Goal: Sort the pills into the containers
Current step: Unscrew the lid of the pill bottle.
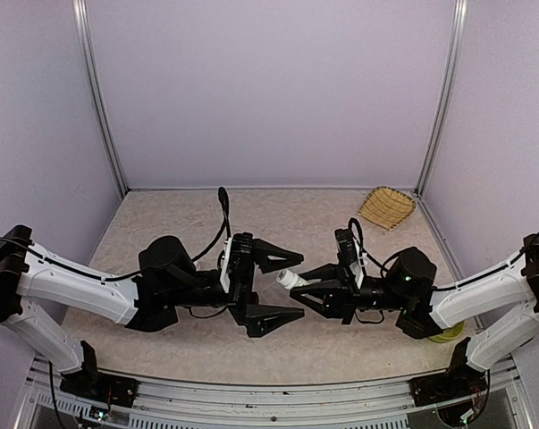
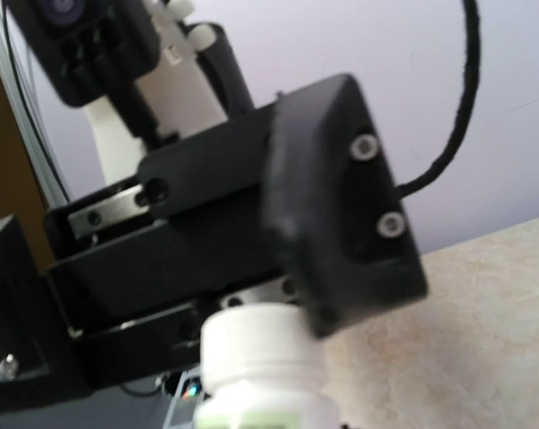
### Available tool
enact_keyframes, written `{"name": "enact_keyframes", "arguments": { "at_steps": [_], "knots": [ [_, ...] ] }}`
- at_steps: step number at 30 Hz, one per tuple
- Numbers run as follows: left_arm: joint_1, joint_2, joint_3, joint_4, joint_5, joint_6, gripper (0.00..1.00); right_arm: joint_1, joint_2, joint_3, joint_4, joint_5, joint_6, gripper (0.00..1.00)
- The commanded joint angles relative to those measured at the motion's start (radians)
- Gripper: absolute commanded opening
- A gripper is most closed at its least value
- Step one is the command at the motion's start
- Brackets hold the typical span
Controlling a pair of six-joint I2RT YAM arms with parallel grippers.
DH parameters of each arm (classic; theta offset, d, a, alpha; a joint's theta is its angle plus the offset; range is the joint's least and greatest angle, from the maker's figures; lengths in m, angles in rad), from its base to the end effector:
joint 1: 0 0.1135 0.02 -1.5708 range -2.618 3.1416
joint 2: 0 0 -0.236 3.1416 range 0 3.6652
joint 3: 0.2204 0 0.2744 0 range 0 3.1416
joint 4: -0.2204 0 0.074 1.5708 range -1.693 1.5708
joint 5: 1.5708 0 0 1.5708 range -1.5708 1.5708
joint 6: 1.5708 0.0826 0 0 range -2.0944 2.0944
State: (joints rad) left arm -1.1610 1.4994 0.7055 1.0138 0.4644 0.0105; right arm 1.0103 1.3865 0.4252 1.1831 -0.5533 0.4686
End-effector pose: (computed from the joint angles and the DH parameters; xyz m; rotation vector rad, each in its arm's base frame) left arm 0.1167 -0.3614 0.2323 1.1461 0.9615 -1.2590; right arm 0.1333 0.2941 0.1920 -0.9097 1.2959 1.5704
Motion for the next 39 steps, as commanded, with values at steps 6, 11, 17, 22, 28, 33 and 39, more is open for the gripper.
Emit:
{"name": "enact_keyframes", "arguments": {
  "at_steps": [6, 11, 17, 22, 28, 33, 39],
  "knots": [
    [-0.008, 0.006, -0.011, 0.047, 0.046, 0.001, 0.99, 0.011, 0.004, -0.032, 0.140, 0.078, 0.024, 0.20],
    [-0.011, 0.009, -0.017, 0.071, 0.057, -0.015, 0.98, 0.011, 0.004, -0.042, 0.150, 0.115, 0.012, 0.20],
    [-0.015, -0.009, -0.019, 0.053, 0.056, -0.016, 0.97, 0.011, -0.024, -0.070, 0.169, 0.184, -0.001, 0.20],
    [-0.017, -0.027, -0.030, 0.042, 0.050, -0.017, 0.97, 0.011, -0.080, -0.076, 0.115, 0.223, -0.053, 0.20],
    [-0.020, -0.033, -0.038, 0.038, 0.045, -0.017, 0.97, 0.009, -0.141, -0.078, 0.055, 0.245, -0.092, 0.21],
    [-0.025, -0.041, -0.044, 0.035, 0.041, -0.014, 0.96, 0.009, -0.186, -0.085, 0.011, 0.267, -0.121, 0.21],
    [-0.025, -0.054, -0.045, 0.007, 0.004, -0.003, 0.96, 0.007, -0.246, -0.081, -0.062, 0.268, -0.165, 0.21]
  ]
}}
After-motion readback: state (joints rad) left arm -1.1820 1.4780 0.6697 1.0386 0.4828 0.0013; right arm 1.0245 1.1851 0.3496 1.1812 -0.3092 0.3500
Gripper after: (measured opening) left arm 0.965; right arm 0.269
